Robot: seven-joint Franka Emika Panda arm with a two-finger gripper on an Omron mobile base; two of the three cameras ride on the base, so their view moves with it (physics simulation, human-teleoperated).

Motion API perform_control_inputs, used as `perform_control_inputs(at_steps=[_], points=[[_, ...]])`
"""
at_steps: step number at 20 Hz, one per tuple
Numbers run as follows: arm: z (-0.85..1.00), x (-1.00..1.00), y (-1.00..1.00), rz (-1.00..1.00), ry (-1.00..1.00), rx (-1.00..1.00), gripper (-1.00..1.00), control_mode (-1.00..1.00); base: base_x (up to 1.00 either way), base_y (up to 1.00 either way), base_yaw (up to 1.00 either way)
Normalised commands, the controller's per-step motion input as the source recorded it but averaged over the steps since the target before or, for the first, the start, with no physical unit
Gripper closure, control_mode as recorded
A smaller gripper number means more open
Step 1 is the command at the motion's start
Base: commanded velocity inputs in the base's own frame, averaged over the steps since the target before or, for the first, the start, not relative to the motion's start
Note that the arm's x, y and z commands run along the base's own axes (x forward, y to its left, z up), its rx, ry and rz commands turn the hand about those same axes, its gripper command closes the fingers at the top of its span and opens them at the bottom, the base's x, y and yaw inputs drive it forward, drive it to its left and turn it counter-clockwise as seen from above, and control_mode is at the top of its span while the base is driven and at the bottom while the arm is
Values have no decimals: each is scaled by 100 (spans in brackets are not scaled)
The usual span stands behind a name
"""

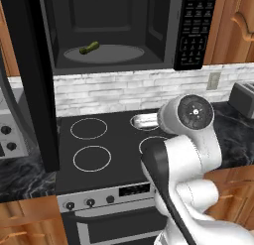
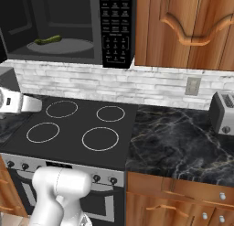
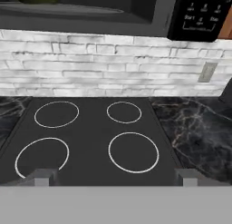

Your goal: Close the microwave door.

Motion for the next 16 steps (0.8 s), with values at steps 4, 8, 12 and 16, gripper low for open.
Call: perform_control_inputs(at_steps=[4, 8, 12, 16], points=[[57, -100, 0, -11, -48, -3, -100, -100, 0, 0, 0], [58, -100, 9, 0, -45, -11, -100, -100, 0, 0, 0], [61, -100, 3, 0, -37, -6, -100, -100, 0, 0, 0], [41, -100, 7, -7, -31, -14, -100, -100, 0, 0, 0]])
